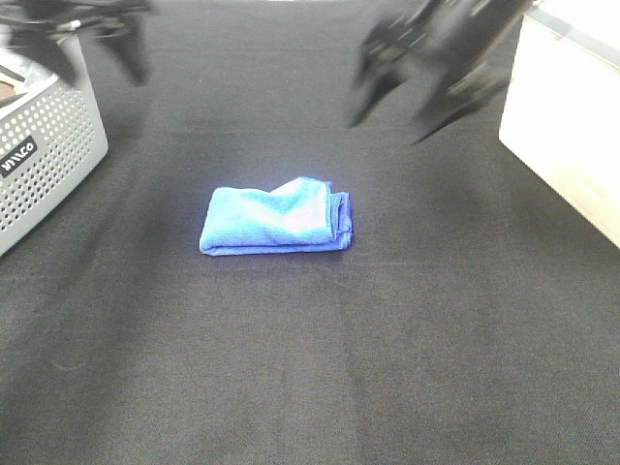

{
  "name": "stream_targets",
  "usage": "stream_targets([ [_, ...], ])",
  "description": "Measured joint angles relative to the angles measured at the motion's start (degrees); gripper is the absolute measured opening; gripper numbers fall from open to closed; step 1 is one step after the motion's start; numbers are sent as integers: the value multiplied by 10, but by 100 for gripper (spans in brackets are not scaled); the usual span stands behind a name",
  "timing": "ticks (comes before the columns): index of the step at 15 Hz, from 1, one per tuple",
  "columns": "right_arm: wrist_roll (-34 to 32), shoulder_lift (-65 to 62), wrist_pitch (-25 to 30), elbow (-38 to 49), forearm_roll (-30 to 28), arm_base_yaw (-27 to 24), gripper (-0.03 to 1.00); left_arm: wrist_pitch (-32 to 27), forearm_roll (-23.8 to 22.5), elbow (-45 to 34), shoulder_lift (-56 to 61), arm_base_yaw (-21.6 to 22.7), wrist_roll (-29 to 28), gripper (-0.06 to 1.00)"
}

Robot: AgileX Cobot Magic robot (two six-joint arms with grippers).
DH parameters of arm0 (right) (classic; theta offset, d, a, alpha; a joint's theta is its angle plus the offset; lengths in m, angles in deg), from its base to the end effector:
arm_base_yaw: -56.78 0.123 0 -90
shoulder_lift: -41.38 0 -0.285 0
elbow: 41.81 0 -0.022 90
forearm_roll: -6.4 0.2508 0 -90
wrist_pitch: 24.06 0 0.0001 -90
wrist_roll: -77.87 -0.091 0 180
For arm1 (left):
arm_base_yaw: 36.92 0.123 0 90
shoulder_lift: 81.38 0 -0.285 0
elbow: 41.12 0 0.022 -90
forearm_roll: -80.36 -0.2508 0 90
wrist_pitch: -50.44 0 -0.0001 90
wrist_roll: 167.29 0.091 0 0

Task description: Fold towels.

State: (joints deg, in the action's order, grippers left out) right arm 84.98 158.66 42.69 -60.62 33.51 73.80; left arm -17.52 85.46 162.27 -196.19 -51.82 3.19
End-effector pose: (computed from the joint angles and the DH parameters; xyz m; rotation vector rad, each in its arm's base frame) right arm 0.3774 0.1554 0.2822 -0.4093 2.8181 0.6938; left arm 0.3873 -0.1108 0.3126 0.1057 2.7976 -0.2290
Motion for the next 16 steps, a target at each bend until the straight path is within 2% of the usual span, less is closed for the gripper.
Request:
stream_targets([
  [3, -28, -84, 4, 50, -50, 0, 77, -1, -18, -116, 110, 0, 1, 65],
  [8, -29, -274, 6, 223, -64, 0, 77, -3, -21, -305, 350, 0, 1, 65],
  [12, -29, -511, 6, 413, -72, 0, 77, -4, -21, -423, 588, 0, 22, 65],
  [16, -29, -731, 9, 540, -119, 0, 77, -6, -15, -525, 791, 0, 55, 65],
])
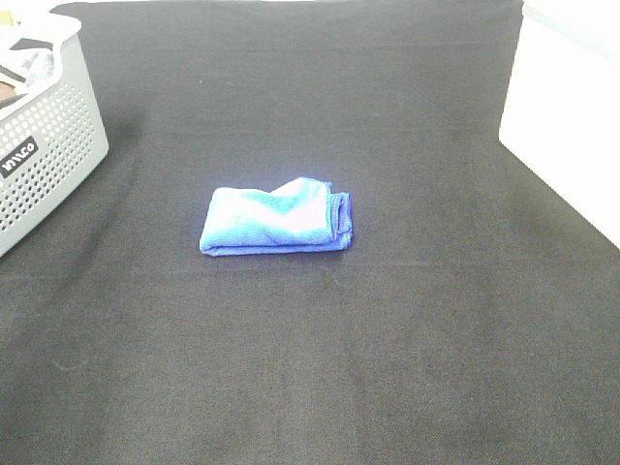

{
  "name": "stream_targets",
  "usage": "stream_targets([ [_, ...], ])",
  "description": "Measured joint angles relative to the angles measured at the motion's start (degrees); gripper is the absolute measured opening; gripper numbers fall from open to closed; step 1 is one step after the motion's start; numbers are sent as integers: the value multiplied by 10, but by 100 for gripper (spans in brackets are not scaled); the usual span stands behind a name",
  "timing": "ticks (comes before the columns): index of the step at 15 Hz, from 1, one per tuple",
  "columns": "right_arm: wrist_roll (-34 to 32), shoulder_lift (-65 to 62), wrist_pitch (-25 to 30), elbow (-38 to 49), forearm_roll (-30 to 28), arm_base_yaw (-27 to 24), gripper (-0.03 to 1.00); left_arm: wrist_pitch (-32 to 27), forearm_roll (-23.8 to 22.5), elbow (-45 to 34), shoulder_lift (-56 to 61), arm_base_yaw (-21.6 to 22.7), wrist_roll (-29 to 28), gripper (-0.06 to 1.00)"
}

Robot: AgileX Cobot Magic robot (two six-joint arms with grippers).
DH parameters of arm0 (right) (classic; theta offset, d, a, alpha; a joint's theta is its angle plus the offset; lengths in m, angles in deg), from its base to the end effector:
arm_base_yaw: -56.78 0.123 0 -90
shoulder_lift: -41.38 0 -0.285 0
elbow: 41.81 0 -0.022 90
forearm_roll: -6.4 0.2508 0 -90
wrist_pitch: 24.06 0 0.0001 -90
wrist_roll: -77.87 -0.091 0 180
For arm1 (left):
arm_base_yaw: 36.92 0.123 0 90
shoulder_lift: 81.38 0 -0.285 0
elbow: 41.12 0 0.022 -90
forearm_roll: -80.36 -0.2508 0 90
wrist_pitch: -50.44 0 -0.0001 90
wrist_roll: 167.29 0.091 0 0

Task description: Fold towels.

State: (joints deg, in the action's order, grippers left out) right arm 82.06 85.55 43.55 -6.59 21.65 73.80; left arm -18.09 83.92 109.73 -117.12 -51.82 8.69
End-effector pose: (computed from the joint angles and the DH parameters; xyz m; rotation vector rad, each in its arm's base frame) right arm 0.0767 0.0466 0.3159 -0.4364 2.5305 0.4393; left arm 0.0493 -0.0186 0.3533 0.2243 2.3284 -0.2435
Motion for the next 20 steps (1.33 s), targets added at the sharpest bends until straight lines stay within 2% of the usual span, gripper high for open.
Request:
stream_targets([
  [4, 0, -179, 1, 72, -94, 0, 77, 10, 10, -102, 133, 0, 55, 65],
  [7, -32, -248, -22, 109, -142, 0, 77, 47, 33, -163, 163, 0, 86, 65],
  [10, -42, -254, -60, 124, -152, 0, 77, 77, 51, -189, 163, 0, 118, 65],
  [14, -33, -256, -63, 129, -148, 0, 77, 77, 69, -190, 163, 0, 151, 65],
  [20, -33, -256, -63, 129, -147, 0, 77, 77, 78, -190, 163, 0, 155, 65],
])
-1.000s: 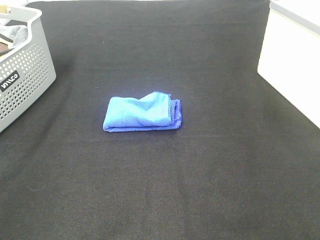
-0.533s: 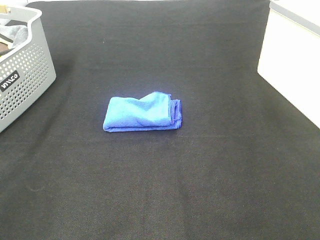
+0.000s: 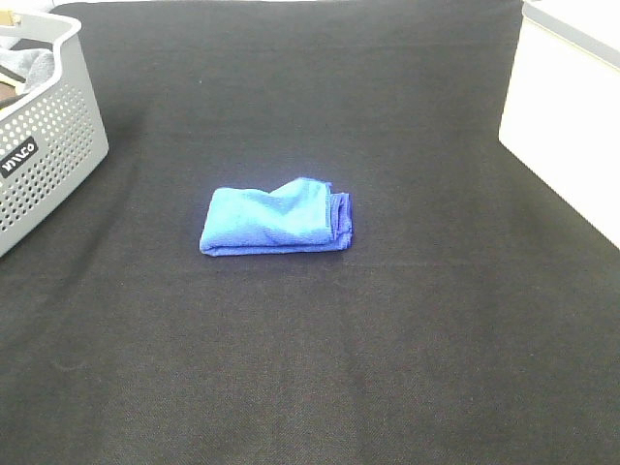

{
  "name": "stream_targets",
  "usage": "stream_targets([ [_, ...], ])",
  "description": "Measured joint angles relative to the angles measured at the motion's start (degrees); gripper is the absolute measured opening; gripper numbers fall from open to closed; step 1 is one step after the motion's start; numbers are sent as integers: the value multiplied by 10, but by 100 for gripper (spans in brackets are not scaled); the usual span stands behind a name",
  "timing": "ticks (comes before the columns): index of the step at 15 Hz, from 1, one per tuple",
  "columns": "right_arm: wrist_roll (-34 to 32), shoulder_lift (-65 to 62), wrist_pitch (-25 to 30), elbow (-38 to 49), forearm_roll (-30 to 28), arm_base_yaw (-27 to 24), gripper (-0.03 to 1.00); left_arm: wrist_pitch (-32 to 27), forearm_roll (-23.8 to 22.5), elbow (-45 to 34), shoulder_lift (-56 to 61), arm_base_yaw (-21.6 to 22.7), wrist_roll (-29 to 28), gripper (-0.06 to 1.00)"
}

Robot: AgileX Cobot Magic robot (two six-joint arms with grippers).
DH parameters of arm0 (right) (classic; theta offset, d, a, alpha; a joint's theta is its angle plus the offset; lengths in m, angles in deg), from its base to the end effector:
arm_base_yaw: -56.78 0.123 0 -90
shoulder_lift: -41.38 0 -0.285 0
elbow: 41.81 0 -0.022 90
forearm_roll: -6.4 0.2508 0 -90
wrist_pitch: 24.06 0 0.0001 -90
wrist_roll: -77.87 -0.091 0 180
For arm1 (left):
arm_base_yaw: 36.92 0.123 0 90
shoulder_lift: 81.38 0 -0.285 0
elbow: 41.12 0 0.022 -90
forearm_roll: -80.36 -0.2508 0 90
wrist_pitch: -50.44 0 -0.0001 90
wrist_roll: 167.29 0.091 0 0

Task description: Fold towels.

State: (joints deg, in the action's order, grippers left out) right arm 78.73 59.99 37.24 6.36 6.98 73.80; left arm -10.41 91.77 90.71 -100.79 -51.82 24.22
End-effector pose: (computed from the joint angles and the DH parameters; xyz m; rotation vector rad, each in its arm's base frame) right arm 0.0220 0.0076 0.2768 -0.3476 2.2134 0.1658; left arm 0.0204 -0.0217 0.2785 0.4966 2.1800 -0.2795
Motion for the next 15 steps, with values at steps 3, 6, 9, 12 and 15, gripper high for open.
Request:
stream_targets([
  [3, 0, 0, 0, 0, 0, 0, 77, 0, 1, 0, 0, 5, 0, 65],
  [6, 0, -1, 0, 0, 1, -50, 77, 0, 1, 0, 10, 80, 0, 65],
  [9, 0, -35, -1, 0, 1, -139, 77, 0, 1, 0, 69, 133, 0, 65],
  [12, 0, -85, -1, 0, 1, -182, 77, -1, 1, 0, 117, 137, 0, 65],
  [15, 0, -110, -1, 1, 1, -183, 77, -1, 1, 0, 119, 137, 0, 65],
])
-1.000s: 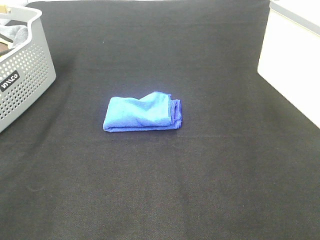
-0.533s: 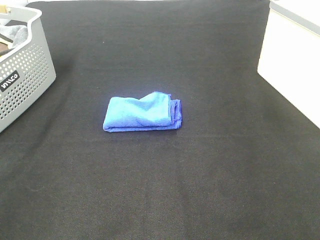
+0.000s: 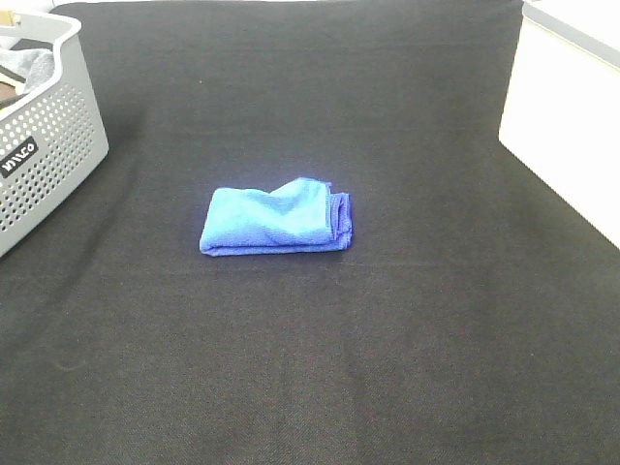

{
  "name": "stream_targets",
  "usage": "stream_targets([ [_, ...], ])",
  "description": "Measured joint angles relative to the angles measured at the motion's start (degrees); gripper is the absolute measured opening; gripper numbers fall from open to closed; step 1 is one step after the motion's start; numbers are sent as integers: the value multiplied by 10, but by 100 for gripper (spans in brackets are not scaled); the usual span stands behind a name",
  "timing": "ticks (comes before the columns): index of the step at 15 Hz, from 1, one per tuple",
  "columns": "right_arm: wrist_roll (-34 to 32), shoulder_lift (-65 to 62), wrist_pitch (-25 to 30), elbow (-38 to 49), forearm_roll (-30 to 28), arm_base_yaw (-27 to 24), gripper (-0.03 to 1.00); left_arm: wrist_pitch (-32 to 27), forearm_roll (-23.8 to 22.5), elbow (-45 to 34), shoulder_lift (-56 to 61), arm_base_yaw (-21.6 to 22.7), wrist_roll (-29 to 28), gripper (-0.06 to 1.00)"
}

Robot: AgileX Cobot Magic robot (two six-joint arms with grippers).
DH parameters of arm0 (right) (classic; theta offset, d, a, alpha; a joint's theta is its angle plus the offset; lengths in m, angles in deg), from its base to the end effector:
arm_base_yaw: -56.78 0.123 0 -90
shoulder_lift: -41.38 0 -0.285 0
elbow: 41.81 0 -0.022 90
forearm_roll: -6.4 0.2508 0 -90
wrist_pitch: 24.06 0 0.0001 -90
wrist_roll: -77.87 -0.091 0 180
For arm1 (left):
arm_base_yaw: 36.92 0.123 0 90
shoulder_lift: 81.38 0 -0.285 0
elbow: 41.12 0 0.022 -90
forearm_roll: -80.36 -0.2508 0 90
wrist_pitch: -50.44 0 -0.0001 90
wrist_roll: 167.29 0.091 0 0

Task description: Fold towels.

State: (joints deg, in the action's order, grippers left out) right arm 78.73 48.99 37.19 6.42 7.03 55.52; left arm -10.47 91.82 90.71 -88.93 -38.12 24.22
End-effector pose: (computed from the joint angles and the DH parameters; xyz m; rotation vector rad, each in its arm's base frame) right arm -0.0063 0.0010 0.2782 0.0065 2.0436 -0.0100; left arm -0.0076 -0.0157 0.2803 0.2345 2.0081 -0.1251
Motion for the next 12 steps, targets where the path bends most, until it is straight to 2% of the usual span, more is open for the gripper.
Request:
stream_targets([
  [12, 0, 0, 0, 0, 0, 0, 77, 0, 0, 0, 0, 0, 0, 65],
])
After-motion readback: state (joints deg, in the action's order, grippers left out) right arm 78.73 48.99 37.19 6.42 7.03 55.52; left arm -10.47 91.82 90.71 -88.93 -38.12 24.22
